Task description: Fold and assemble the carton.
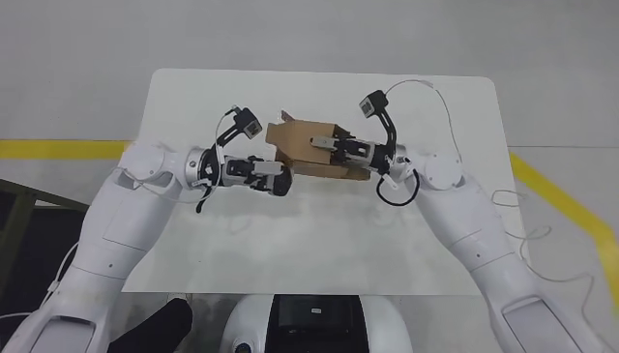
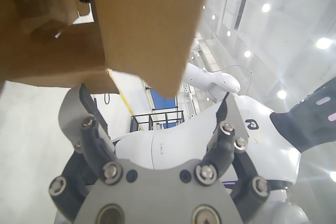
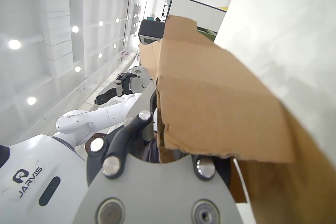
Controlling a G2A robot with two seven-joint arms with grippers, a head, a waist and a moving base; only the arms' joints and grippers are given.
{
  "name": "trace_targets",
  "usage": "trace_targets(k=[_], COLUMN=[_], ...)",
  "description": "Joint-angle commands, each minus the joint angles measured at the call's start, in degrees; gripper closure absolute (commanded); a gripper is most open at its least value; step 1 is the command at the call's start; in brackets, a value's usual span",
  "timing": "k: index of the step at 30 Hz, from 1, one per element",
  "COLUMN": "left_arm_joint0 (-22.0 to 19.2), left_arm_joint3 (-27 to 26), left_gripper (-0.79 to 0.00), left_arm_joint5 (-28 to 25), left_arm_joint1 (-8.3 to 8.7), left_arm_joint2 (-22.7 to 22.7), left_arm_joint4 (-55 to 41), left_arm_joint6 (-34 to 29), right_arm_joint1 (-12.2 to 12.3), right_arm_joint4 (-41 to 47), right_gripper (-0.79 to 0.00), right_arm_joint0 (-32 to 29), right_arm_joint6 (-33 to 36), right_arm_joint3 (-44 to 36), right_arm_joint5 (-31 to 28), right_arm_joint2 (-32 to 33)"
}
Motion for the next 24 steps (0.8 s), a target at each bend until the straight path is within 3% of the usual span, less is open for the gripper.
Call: trace_targets(k=[1,12,15,24], left_arm_joint0=[0.2,2.6,2.9,2.9], left_arm_joint3=[0.2,3.4,4.0,4.0], left_gripper=[-0.785,-0.785,-0.785,-0.785], left_arm_joint5=[-0.3,-4.3,-6.4,-6.4], left_arm_joint1=[0.19,1.52,1.65,1.65], left_arm_joint2=[-1.0,-7.7,-8.4,-8.4], left_arm_joint4=[-0.4,-2.0,-1.8,-1.8], left_arm_joint6=[-0.1,-0.3,-0.8,-0.8], right_arm_joint1=[0.3,1.6,1.8,1.8], right_arm_joint4=[0.1,-0.7,-1.0,-1.0], right_gripper=[0.0,0.0,0.0,0.0], right_arm_joint0=[-0.1,-0.7,-0.9,-0.9], right_arm_joint6=[0.4,5.2,5.7,5.7], right_arm_joint3=[0.2,-0.7,-0.9,-0.9], right_arm_joint5=[0.2,4.1,4.7,4.7], right_arm_joint2=[1.0,4.4,4.9,4.9])
